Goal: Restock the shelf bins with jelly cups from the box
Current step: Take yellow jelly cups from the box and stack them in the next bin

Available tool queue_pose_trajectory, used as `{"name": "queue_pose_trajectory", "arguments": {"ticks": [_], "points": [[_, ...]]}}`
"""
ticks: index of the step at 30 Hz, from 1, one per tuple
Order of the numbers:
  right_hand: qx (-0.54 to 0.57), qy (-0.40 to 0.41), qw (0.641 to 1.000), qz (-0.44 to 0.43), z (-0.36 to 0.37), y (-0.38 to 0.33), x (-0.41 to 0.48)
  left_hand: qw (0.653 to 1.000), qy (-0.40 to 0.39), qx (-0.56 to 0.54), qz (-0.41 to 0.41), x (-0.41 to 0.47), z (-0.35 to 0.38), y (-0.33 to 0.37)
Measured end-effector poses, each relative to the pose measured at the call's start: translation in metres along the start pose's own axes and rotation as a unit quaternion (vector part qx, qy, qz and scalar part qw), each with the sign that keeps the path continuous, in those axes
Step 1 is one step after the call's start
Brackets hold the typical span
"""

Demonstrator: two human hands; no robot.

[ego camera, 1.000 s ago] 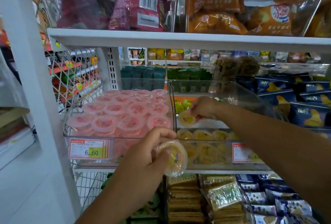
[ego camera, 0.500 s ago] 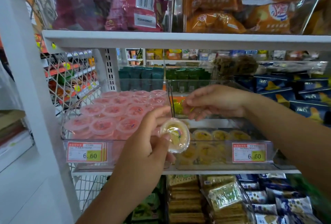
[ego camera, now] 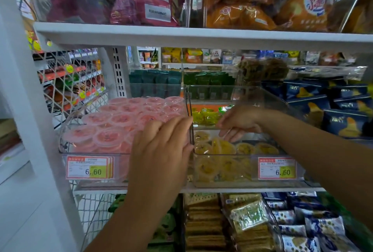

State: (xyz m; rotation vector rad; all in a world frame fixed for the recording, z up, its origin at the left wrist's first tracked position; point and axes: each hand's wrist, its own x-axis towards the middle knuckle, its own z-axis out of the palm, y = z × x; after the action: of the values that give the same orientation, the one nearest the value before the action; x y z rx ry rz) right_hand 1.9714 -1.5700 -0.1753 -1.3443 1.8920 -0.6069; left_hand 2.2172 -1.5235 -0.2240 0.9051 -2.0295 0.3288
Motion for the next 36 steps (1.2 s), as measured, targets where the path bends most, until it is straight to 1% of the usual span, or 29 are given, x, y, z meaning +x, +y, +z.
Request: {"name": "queue_pose_trajectory", "arguments": {"ticks": [1,3,5,7,10,11,13,14,16,17,18,19,21,23,25,27,30,32,33,35,36], "points": [[-0.023,-0.018,1.0,0.005,0.003,-0.001,0.0,0.999,0.001,0.035,0.015,0.0,0.002,-0.005],[-0.06,-0.044,0.997,0.003,0.005,-0.003,-0.004,0.997,-0.016,0.062,0.036,-0.001,0.006,-0.014],[-0.083,-0.072,0.994,0.006,0.005,-0.006,-0.009,0.997,-0.034,0.061,0.044,-0.003,0.009,-0.02],[-0.103,-0.084,0.991,0.009,0.002,-0.009,-0.013,0.997,-0.04,0.057,0.038,-0.001,0.01,-0.02],[-0.183,-0.097,0.978,0.007,0.002,-0.011,-0.015,0.997,-0.046,0.05,0.03,0.005,0.011,-0.018],[-0.195,-0.104,0.975,0.008,0.001,-0.011,-0.015,0.997,-0.052,0.046,0.034,0.007,0.011,-0.017],[-0.171,-0.1,0.98,0.003,-0.005,-0.008,-0.011,0.996,-0.07,0.036,0.045,0.009,0.013,-0.016],[-0.14,-0.075,0.987,-0.004,-0.008,-0.007,-0.007,0.995,-0.077,0.034,0.046,0.009,0.015,-0.016],[-0.061,0.016,0.998,-0.016,-0.017,-0.002,0.008,0.995,-0.082,0.034,0.042,0.01,0.017,-0.015],[-0.038,0.053,0.998,-0.014,-0.02,0.002,0.017,0.995,-0.081,0.036,0.04,0.01,0.018,-0.014],[-0.031,0.067,0.997,-0.004,-0.021,0.006,0.025,0.995,-0.077,0.039,0.041,0.011,0.018,-0.014],[-0.035,0.064,0.997,0.013,-0.018,0.011,0.033,0.996,-0.073,0.041,0.042,0.012,0.018,-0.014],[-0.057,0.029,0.997,0.043,-0.011,0.022,0.046,0.996,-0.068,0.045,0.042,0.013,0.019,-0.014],[-0.07,0.002,0.996,0.047,-0.005,0.026,0.053,0.996,-0.061,0.043,0.038,0.014,0.018,-0.013],[-0.085,-0.005,0.996,0.023,0.0,0.025,0.053,0.997,-0.053,0.034,0.04,0.013,0.019,-0.012],[-0.111,0.005,0.994,0.0,0.003,0.024,0.05,0.997,-0.059,0.038,0.038,0.013,0.019,-0.012],[-0.162,0.022,0.986,-0.022,0.0,0.026,0.047,0.994,-0.098,0.045,0.034,0.017,0.013,-0.011],[-0.173,0.084,0.978,-0.076,-0.006,0.023,0.037,0.992,-0.119,0.039,0.023,0.02,0.009,-0.009],[-0.16,0.131,0.972,-0.115,-0.008,0.017,0.024,0.993,-0.11,0.037,0.024,0.019,0.007,-0.009],[-0.086,0.221,0.949,-0.209,-0.003,0.005,-0.016,0.998,-0.046,0.014,0.042,0.009,0.001,-0.003],[-0.01,0.252,0.931,-0.264,0.005,0.002,-0.043,0.998,0.0,-0.02,0.059,0.001,-0.003,0.002]]}}
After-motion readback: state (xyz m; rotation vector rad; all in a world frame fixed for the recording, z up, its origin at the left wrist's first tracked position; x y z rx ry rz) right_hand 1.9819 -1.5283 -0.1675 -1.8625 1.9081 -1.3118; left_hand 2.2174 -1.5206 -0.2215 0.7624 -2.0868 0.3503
